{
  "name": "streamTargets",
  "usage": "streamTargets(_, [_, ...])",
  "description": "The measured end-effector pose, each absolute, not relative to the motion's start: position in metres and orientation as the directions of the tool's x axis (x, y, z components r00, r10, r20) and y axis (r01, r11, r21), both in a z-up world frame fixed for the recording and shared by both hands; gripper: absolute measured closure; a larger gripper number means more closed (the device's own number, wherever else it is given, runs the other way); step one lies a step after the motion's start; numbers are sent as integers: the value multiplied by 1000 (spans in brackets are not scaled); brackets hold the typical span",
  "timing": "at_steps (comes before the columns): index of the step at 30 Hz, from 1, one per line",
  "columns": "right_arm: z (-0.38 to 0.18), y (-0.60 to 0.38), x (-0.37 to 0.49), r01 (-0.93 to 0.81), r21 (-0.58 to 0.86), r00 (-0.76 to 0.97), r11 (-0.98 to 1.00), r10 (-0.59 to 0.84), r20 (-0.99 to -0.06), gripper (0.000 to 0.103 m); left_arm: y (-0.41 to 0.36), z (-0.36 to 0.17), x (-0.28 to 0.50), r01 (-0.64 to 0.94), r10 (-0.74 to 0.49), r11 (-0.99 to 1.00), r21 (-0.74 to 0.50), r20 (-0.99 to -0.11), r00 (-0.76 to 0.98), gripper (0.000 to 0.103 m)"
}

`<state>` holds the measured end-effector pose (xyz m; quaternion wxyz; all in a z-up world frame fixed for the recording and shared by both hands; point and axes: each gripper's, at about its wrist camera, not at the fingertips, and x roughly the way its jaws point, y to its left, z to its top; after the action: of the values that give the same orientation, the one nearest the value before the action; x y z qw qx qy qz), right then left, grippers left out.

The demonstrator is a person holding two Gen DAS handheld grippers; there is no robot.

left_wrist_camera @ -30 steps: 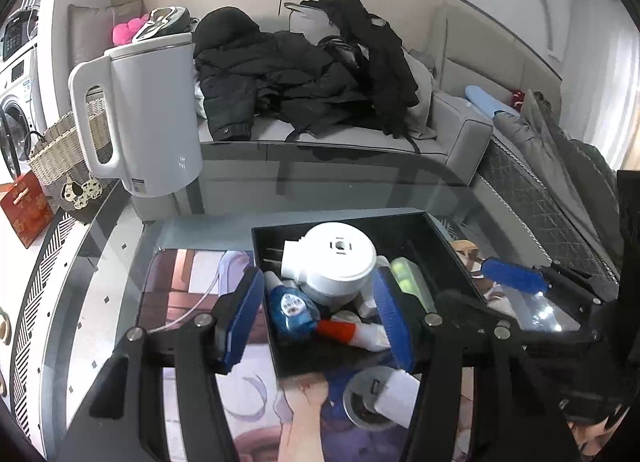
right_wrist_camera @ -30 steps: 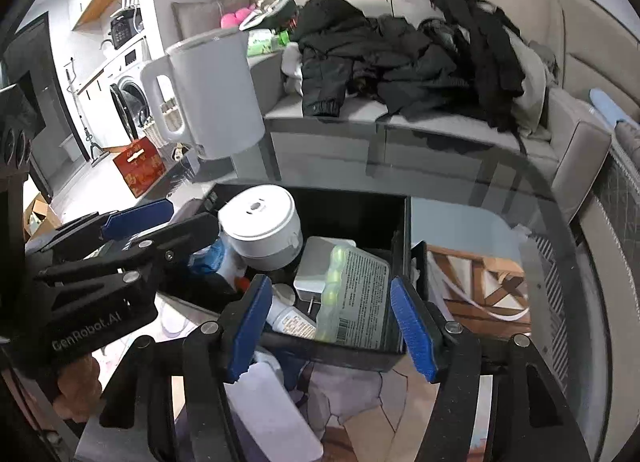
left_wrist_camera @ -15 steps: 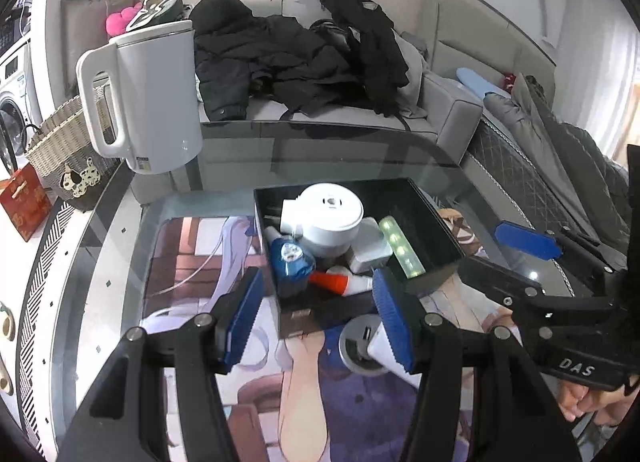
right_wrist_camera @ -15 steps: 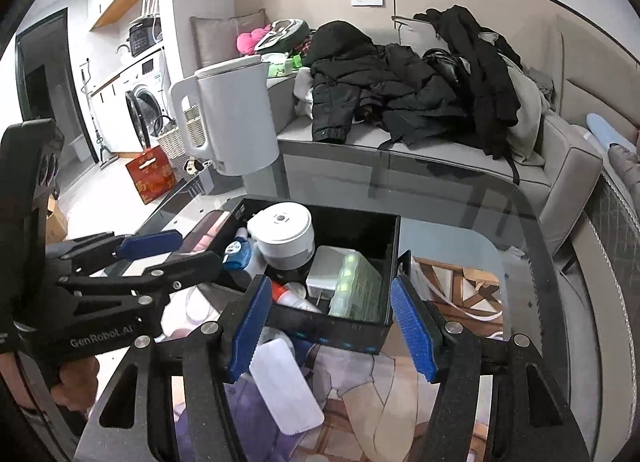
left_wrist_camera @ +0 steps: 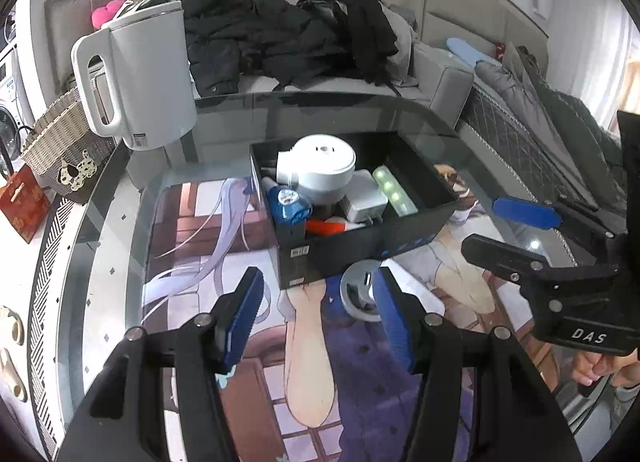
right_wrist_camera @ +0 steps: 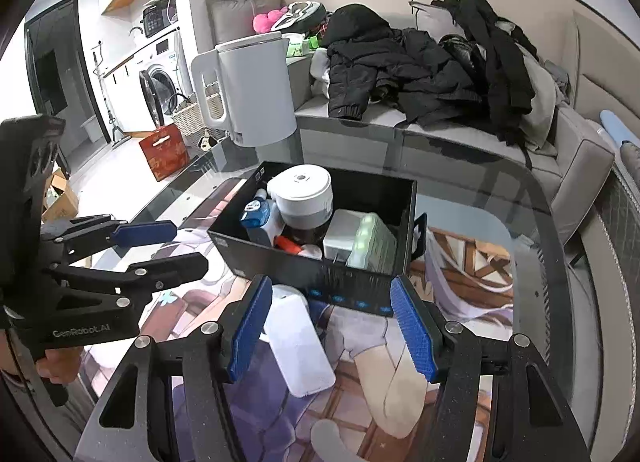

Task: Organize rigid objects
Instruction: 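Move both open tools back toward the remaining items on the table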

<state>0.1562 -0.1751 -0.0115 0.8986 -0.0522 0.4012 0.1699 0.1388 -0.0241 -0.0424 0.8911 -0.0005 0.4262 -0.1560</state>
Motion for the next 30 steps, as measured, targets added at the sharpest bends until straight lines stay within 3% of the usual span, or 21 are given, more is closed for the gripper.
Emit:
streamTargets(11, [-26,-176,147,-385,30,569,923,263,-779,39,-36,-60,133,307,-270,944,-118,-811,519,46])
streamTargets(26, [-97,-145,158,-486,8,428,874,246,-870,40,-45,-80,136,323,-231,943,-82,-860,456,46])
streamTargets(27, [-100,-143,160,-489,8,423,872,244,-873,42,-46,-79,136,327,-232,942,-81,-858,458,46])
streamTargets(29, [-105,-144,162,-488,12,408,873,241,-881,59,-51,-81,136,344,-243,935,-84,-858,452,46])
streamTargets(30, [-106,-146,163,-480,10,409,877,234,-882,60,-54,-82,137,352,-247,932,-84,-859,449,46])
